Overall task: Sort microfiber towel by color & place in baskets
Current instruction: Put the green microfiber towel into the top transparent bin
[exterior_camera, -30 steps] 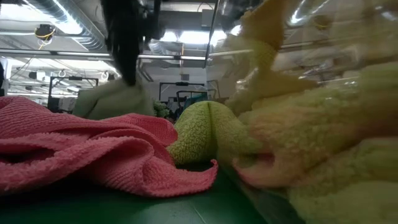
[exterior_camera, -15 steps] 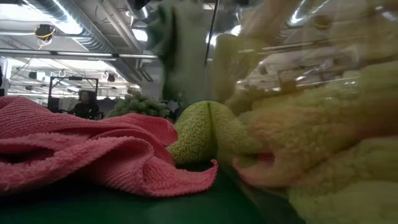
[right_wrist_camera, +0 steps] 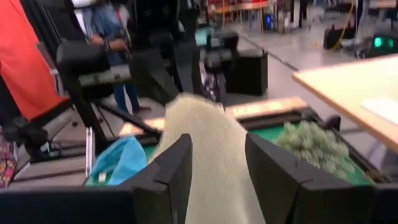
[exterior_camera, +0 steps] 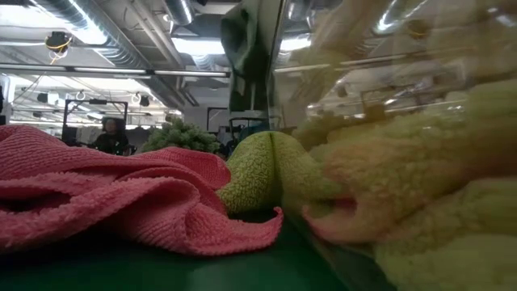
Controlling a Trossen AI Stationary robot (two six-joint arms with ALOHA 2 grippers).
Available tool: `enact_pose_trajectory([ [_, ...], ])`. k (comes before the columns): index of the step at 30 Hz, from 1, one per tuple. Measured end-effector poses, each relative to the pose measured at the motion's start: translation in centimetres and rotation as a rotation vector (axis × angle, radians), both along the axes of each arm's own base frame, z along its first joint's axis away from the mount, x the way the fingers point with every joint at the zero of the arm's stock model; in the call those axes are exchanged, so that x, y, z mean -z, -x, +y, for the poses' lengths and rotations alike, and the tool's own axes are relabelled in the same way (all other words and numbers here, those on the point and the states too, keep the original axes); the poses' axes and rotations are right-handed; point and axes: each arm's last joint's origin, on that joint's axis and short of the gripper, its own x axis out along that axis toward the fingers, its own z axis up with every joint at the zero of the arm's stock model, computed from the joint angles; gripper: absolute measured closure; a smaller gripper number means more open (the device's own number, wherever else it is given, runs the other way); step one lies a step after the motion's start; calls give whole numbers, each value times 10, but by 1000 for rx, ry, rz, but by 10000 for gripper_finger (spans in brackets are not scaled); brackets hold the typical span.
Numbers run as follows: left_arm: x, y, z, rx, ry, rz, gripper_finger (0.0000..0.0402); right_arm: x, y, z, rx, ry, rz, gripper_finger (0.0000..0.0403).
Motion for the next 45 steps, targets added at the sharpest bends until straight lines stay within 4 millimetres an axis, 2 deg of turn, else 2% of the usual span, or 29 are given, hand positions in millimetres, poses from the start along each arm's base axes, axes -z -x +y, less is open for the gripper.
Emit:
enact_pose_trajectory([
  [8, 0, -21, -1, -10, 6, -136, 401, 4, -14, 0, -62, 2, -35, 253],
  [16, 11, -35, 6, -48, -2, -130, 401, 5, -15, 1, -112, -2, -38, 253],
  [24, 12, -36, 13, -71, -3, -132, 401, 5, -15, 3, -186, -10, -33, 253],
  [33, 7, -37, 9, -60, 8, -187, 401, 5, -15, 0, -57, 1, -34, 253],
  [45, 3, -39, 6, 9, 33, -231, 401, 6, -15, -1, -47, 1, -29, 254],
])
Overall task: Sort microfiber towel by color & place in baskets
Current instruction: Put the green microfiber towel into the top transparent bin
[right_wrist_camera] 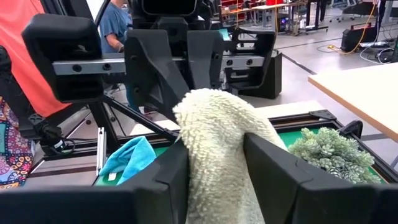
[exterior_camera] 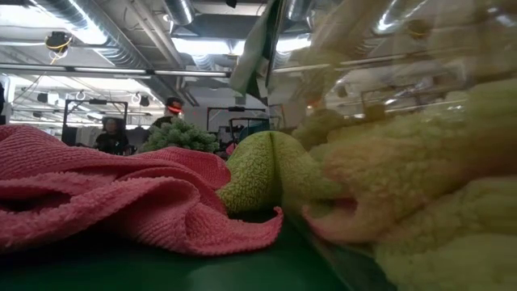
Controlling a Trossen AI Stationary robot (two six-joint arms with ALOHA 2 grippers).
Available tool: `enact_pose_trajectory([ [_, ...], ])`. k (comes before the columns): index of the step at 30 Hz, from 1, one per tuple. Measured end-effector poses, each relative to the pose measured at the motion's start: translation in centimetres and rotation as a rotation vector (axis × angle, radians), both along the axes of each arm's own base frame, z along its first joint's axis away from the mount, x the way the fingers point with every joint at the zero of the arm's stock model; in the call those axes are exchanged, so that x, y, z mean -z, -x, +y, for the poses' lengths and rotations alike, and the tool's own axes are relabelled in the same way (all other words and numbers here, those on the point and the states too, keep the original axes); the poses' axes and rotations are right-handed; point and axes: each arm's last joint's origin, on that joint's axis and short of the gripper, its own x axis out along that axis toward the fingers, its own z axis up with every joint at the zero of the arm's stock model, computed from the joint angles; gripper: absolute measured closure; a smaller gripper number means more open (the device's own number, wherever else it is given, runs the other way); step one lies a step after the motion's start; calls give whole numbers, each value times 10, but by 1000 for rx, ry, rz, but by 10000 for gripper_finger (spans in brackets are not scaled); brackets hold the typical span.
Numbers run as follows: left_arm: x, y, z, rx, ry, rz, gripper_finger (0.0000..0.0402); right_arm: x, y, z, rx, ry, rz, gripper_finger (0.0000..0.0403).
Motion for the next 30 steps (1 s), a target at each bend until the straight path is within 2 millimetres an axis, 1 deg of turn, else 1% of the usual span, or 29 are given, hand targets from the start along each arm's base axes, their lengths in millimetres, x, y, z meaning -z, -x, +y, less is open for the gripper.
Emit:
enact_pose_trajectory([
  [2, -1, 0, 0, 19, 1, -5, 397, 0, 0, 0, -1, 0, 0, 263],
  [4, 0, 0, 0, 23, 2, -4, 391, 0, 0, 0, -2, 0, 0, 285],
  [6, 0, 0, 0, 23, 2, -4, 386, 0, 0, 0, -8, -1, 0, 320],
  [9, 0, 0, 0, 23, 2, -4, 380, 0, 0, 0, -10, -1, 0, 382],
  [10, 0, 0, 0, 24, 2, -4, 379, 0, 0, 0, -10, -1, -1, 390],
  [14, -1, 0, -1, 33, 3, -7, 377, -4, 4, 1, -8, -12, -12, 380],
  [19, 0, -1, -2, 77, 10, 3, 377, -15, 20, -4, 31, -8, -37, 396],
  [22, 2, 0, -3, 96, 13, 21, 376, -21, 33, -11, 98, -6, -41, 391],
  [26, 6, 1, -3, 110, 15, 70, 376, -30, 53, -21, 208, 4, -66, 397],
  [30, 12, 2, -3, 127, 18, 133, 376, -39, 73, -34, 364, 20, -97, 395],
])
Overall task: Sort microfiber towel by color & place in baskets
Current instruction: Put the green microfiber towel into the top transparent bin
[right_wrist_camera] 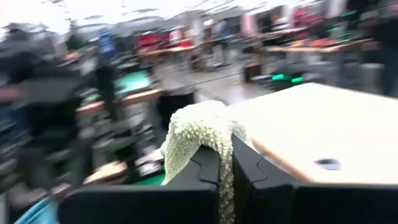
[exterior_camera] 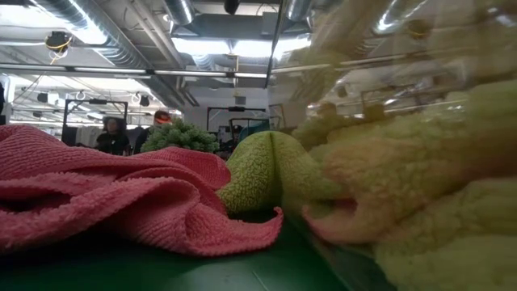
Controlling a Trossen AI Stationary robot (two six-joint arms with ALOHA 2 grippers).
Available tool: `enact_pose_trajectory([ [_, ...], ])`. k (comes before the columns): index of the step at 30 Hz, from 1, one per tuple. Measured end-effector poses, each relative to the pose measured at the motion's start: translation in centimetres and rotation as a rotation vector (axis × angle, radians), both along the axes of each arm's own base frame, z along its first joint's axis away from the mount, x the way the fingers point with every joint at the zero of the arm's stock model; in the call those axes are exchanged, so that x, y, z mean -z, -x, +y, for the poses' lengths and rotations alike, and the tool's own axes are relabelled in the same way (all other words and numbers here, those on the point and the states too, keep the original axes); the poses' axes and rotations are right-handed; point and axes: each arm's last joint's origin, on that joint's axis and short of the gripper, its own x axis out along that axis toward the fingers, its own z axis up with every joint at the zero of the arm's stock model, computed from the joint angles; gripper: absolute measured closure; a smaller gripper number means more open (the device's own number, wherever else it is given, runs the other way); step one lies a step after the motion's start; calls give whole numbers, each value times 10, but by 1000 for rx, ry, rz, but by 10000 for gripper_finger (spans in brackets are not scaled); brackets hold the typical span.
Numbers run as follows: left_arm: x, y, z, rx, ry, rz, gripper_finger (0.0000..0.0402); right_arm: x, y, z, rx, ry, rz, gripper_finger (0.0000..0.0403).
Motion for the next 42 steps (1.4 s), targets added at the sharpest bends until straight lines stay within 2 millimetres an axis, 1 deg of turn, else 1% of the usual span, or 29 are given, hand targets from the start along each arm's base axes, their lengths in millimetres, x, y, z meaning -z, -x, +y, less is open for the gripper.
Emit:
enact_pose_trajectory([
  [7, 2, 1, -3, 9, -2, 20, 376, -9, 29, -22, 287, 41, -24, 397],
  [11, 3, 1, -4, 9, -3, 33, 376, -9, 38, -35, 420, 59, -13, 399],
  [14, 3, 1, -4, 9, -3, 38, 376, -8, 44, -44, 480, 54, 1, 398],
  [17, 4, 2, -4, 8, -4, 44, 376, -4, 51, -52, 537, 38, 43, 398],
  [23, 5, 2, -4, 8, -5, 50, 376, 9, 63, -67, 686, 29, 204, 398],
  [26, 5, 2, -4, 8, -5, 50, 376, 22, 64, -73, 692, -25, 318, 399],
  [33, 5, 2, -4, 7, -5, 53, 376, 51, 63, -75, 652, -174, 561, 397],
  [38, 5, 2, -4, 7, -5, 53, 376, 67, 58, -78, 610, -254, 675, 399],
  [42, 5, 2, -4, 7, -5, 53, 376, 77, 54, -84, 639, -299, 735, 396],
])
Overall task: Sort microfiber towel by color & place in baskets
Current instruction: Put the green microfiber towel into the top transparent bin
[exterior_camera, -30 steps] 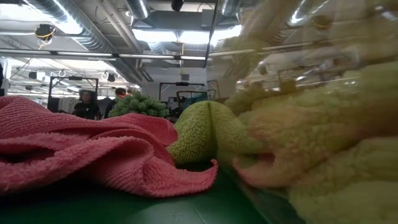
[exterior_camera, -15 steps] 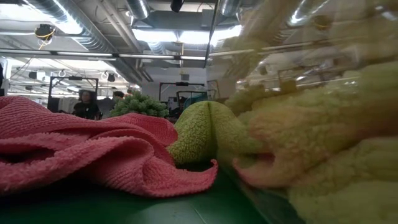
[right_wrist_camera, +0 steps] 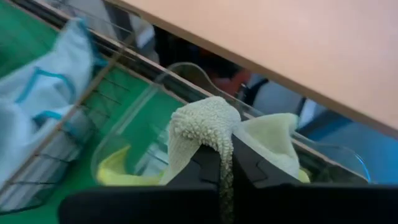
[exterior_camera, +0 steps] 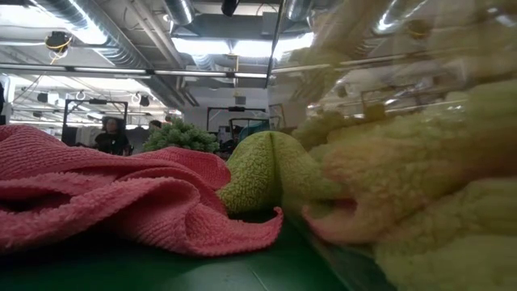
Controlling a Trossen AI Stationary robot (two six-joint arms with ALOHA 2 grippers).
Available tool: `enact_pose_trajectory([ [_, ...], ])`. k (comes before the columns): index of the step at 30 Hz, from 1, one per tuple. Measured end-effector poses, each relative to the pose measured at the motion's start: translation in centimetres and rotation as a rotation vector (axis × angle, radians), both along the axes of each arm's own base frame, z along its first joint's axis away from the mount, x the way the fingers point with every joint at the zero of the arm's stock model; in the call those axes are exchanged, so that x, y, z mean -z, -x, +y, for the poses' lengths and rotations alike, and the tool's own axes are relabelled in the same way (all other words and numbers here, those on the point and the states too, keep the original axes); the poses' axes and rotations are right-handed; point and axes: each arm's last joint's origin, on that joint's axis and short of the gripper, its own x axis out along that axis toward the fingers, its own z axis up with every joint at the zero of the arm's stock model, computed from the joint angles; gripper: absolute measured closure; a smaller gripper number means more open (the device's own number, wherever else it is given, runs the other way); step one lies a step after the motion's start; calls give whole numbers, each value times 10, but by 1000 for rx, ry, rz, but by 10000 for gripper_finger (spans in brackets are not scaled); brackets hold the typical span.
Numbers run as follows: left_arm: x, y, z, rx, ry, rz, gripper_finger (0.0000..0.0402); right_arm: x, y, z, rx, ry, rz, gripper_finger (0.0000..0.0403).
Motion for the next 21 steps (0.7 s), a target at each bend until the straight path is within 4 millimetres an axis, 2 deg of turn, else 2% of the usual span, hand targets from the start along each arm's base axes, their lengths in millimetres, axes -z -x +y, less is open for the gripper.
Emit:
enact_pose_trajectory([
  [5, 0, 0, 0, 0, 0, 0, 376, 14, -11, -13, 71, -35, 42, 399],
  [13, 0, 0, 0, 0, 0, 0, 376, 43, -35, -39, 71, -76, 82, 393],
  [21, 0, 0, 0, 0, 0, 0, 376, 61, -50, -52, 29, -106, 84, 390],
])
